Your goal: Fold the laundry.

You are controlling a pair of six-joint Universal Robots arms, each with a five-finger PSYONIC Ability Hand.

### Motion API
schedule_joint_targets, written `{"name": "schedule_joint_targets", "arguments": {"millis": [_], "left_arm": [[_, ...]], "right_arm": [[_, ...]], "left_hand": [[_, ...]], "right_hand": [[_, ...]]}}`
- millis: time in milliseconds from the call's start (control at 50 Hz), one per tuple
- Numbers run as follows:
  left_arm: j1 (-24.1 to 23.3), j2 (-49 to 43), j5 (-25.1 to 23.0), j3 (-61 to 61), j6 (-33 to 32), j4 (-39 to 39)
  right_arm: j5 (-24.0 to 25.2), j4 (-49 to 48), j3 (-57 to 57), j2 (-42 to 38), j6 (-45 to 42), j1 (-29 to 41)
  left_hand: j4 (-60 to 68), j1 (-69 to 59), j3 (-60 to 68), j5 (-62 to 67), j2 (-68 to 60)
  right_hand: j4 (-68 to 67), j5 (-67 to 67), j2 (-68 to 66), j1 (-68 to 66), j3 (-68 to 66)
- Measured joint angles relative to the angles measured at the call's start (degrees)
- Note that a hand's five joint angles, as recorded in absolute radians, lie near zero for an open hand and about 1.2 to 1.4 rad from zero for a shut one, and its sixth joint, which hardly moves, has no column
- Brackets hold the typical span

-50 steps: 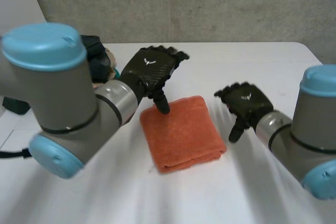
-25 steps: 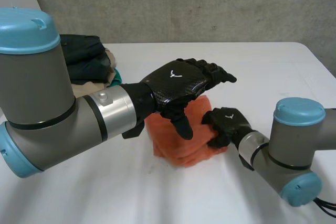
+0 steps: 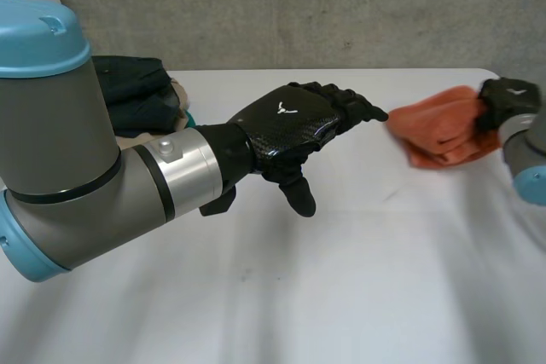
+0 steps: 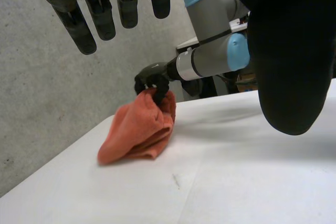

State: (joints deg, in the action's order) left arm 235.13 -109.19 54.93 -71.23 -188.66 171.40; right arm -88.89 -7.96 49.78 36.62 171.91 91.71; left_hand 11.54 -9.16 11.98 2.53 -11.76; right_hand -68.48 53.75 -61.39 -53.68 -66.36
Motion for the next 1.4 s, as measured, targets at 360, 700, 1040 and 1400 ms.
{"name": "schedule_joint_targets", "arguments": {"millis": [360, 700, 1040, 1400], "left_arm": [[-1.2, -0.2, 0.1, 0.8, 0.4, 0.5], [3.7, 0.6, 20.5, 3.7, 2.3, 9.4], [30.2, -20.2, 28.1, 17.0, -14.4, 16.1], [31.1, -34.2, 24.5, 26.8, -15.3, 22.8]], "right_arm": [[-0.4, 22.4, -45.5, -25.3, -0.8, -12.5], [2.4, 17.8, -30.0, -4.8, -5.5, -9.6], [28.2, -3.3, 27.6, 29.5, -17.9, 5.2], [27.6, -3.7, 53.0, 40.0, -26.6, 8.1]], "left_hand": [[0.0, 0.0, 0.0, 0.0, 0.0], [0.0, -0.1, 0.0, 0.0, 0.0], [0.0, -0.1, 0.0, 0.0, 0.0], [56.4, -49.7, 54.0, 50.8, -55.7]], "right_hand": [[44.4, -43.7, 43.8, 38.8, 44.9], [56.6, -51.3, 49.3, 40.8, 54.3], [56.6, -51.3, 49.3, 40.8, 54.3], [56.6, -51.3, 49.3, 40.8, 54.3]]}}
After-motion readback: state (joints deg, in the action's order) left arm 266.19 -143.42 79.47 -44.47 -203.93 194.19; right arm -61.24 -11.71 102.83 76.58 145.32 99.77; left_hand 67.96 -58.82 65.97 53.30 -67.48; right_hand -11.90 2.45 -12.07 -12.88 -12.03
